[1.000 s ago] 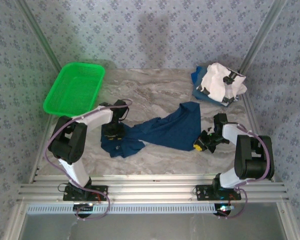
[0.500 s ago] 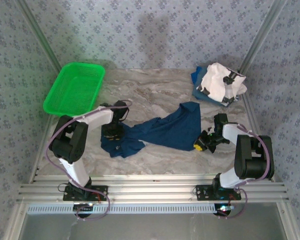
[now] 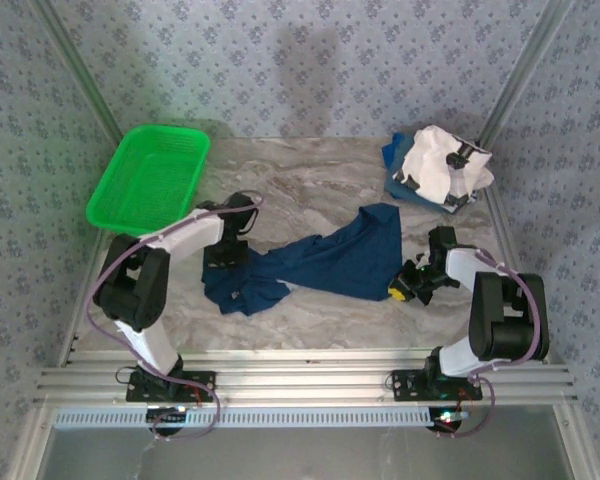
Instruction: Fold and stack the t-shirts
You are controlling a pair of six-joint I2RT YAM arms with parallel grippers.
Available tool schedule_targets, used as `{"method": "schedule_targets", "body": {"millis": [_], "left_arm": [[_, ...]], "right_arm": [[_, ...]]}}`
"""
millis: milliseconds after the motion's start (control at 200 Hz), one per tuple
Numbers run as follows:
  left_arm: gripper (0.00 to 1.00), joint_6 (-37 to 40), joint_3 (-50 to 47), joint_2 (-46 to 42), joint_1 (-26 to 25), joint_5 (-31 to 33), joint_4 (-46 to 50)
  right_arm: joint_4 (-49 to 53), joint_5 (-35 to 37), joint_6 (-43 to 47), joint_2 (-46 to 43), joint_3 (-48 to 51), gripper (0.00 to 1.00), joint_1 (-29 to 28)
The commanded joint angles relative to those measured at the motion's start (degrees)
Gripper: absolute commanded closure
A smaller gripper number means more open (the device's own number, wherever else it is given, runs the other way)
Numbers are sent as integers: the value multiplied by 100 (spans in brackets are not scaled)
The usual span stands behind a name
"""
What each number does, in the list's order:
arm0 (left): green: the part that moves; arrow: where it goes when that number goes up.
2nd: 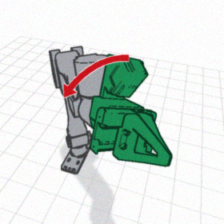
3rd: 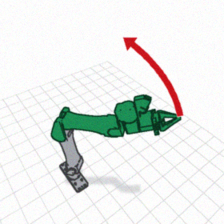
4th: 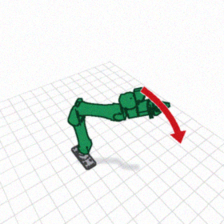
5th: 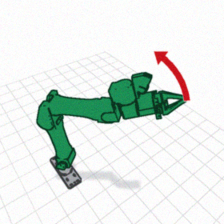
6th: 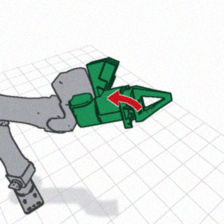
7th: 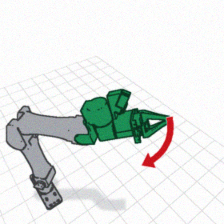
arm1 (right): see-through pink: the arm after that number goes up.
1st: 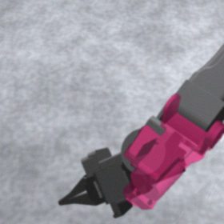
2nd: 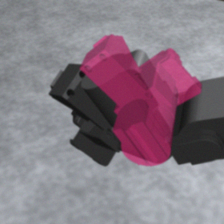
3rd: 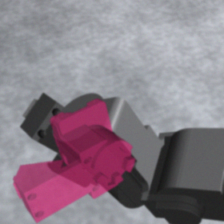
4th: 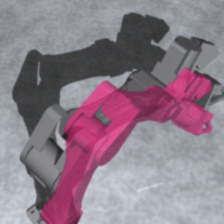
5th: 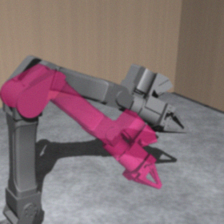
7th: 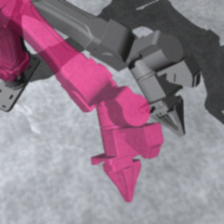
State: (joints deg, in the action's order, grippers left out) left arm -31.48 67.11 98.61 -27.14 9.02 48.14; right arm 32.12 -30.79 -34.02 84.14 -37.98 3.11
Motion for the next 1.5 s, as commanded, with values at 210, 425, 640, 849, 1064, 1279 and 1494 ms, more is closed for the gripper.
{"method": "schedule_targets", "body": {"millis": [210, 425, 640, 849, 1064, 1279, 1494], "left_arm": [[100, 110, 904, -2092, 173, -223, 530], [100, 84, 2583, -2933, 1135, -744, 775], [100, 81, 4713, -2653, 2179, -1605, 877], [100, -54, 7063, -1776, 2387, -2126, 906], [100, -481, 7955, -1349, 2681, -2624, 597], [100, -945, 7884, -724, 2800, -3146, -61], [100, -1888, 9118, 817, 2740, -3870, -657]], "right_arm": [[207, -710, -8, -1293, -879, 100, -47], [518, -1537, -568, -1952, -2566, 100, 493], [270, -2151, -1159, -1663, -4613, 100, 1141], [-350, -2354, -1991, -1363, -6061, 100, 1522], [-678, -2405, -2499, -1426, -6308, 100, 1659], [-716, -2196, -2383, -1010, -6148, 100, 1555], [-1054, -2049, -2158, 144, -6645, 100, 1209]]}}
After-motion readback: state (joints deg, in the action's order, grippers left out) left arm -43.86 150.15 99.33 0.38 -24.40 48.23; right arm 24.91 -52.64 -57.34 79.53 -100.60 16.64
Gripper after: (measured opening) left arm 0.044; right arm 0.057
